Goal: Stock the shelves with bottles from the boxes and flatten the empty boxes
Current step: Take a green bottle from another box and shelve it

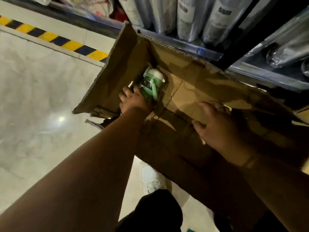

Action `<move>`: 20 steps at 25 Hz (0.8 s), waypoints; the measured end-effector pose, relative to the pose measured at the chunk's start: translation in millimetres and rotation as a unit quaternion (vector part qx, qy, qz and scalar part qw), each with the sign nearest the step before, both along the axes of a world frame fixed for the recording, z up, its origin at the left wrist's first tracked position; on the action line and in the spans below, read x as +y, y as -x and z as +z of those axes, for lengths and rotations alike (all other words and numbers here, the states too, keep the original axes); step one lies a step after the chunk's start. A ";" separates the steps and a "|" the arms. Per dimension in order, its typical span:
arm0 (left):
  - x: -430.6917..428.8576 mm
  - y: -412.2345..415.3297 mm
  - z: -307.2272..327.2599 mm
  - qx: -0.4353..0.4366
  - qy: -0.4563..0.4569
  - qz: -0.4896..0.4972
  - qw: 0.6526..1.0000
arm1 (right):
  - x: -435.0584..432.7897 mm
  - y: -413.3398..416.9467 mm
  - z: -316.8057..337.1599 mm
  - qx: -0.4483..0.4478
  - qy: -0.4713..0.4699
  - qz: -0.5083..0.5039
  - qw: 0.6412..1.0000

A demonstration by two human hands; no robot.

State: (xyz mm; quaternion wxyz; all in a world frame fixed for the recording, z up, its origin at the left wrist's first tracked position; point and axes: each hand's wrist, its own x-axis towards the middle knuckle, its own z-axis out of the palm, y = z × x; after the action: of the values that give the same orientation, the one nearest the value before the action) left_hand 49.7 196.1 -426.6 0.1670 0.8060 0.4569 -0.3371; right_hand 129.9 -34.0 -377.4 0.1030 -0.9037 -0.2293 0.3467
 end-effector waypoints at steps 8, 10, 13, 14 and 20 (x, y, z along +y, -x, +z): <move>-11.4 5.5 -43.6 -0.090 0.012 0.019 0.996 | 3.2 -1.1 -41.9 0.049 -0.030 -0.043 0.997; -9.4 7.3 -46.0 -0.094 0.033 0.051 0.994 | -0.2 -0.3 -43.6 0.059 -0.035 -0.048 0.997; -17.8 5.9 -37.3 -0.127 0.085 0.115 0.982 | -8.5 -3.7 -30.6 0.057 -0.028 -0.045 0.997; -23.4 5.4 -29.7 -0.165 0.131 0.167 0.963 | -10.7 -4.4 -23.0 0.063 -0.029 -0.054 0.996; -57.2 20.6 83.5 -0.276 0.395 0.326 0.813 | -6.9 4.0 72.4 0.213 -0.128 -0.221 0.943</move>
State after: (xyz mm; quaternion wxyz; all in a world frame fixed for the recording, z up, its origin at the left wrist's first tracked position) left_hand 29.0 138.9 -343.2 0.6903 0.5337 0.4551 -0.1776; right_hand 125.8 -40.9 -305.0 0.3384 -0.8159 -0.0393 0.4672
